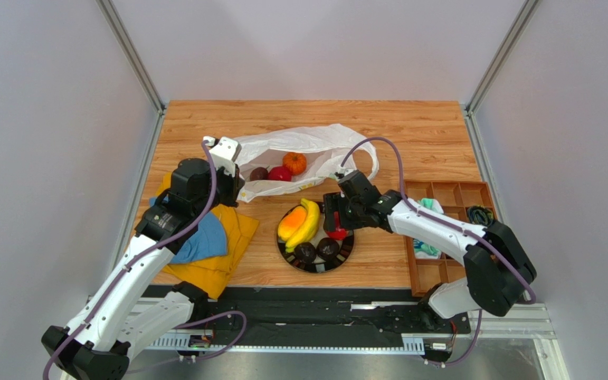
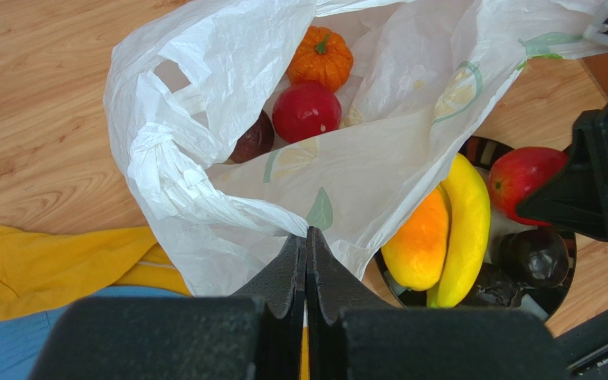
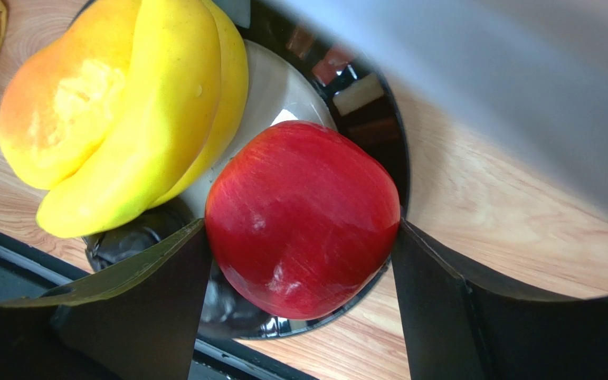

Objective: Place the fruits into the plastic bag

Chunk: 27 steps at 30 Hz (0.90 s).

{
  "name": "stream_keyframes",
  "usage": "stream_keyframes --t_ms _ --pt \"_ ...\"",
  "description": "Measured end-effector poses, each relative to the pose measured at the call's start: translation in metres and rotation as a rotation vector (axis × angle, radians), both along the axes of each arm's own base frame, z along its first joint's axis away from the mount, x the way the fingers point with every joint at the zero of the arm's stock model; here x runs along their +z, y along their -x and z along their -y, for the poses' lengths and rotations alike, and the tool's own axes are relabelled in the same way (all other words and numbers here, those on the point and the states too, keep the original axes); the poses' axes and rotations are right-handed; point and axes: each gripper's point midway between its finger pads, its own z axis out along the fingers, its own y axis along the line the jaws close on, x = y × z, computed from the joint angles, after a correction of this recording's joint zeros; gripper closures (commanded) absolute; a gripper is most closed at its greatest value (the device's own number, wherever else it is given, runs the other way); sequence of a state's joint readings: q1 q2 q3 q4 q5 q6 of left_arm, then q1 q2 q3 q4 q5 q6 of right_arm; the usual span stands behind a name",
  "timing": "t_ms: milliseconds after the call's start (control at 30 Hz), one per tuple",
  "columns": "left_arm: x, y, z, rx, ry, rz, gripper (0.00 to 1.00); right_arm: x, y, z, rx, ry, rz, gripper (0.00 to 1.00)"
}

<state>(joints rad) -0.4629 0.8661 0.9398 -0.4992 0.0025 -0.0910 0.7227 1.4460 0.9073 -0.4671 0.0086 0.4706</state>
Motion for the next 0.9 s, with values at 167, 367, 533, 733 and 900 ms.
stream_keyframes --t_ms 167,367,533,733,900 --pt "0.0 0.0 0.0 0.0 0.0 0.0 1.0 0.036 0.007 0.006 0.034 -0.021 0.1 0.51" --pt "0.0 0.0 0.0 0.0 0.0 0.0 1.0 0.095 0.027 -0.021 0.199 -0.128 0.243 0.51" --pt "0.0 0.0 0.0 0.0 0.0 0.0 1.0 0.141 0.027 -0.046 0.283 -0.233 0.33 0.52" --pt "0.0 0.0 0.0 0.0 0.0 0.0 1.0 0.212 0.008 -0.077 0.324 -0.381 0.492 0.52" --pt "0.0 0.0 0.0 0.0 0.0 0.0 1.0 0.244 -0.026 -0.116 0.338 -0.41 0.554 0.53"
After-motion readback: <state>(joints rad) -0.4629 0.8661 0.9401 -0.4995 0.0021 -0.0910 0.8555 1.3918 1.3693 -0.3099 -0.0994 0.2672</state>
